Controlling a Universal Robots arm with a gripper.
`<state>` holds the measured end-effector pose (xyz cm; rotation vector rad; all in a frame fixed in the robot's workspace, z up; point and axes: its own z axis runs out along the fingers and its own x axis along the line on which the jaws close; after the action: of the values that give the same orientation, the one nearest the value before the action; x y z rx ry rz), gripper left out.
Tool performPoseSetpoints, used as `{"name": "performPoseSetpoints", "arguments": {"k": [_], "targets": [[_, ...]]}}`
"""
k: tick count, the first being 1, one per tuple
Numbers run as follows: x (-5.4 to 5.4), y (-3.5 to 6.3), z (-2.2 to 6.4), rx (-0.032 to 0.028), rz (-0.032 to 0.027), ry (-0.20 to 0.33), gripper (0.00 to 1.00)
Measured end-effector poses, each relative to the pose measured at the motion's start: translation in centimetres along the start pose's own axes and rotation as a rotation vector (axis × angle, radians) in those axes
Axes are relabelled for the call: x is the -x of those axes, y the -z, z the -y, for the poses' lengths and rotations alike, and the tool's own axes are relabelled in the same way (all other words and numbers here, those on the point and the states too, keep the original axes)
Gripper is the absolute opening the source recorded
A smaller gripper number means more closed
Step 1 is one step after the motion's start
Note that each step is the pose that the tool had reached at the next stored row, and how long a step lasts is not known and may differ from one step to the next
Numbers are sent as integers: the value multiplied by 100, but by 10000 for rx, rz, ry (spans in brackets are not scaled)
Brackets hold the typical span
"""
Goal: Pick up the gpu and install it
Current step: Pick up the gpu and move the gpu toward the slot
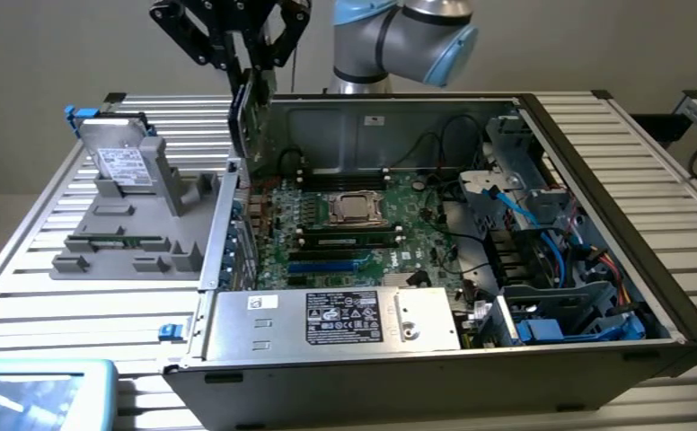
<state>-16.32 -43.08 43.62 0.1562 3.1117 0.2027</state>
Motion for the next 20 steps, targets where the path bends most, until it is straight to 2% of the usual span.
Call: {"name": "performPoseSetpoints", "arguments": {"k": [15,20], "targets": [[558,-123,216,0,-3,-1,28],[785,-185,237,-3,-32,-3,28]]}}
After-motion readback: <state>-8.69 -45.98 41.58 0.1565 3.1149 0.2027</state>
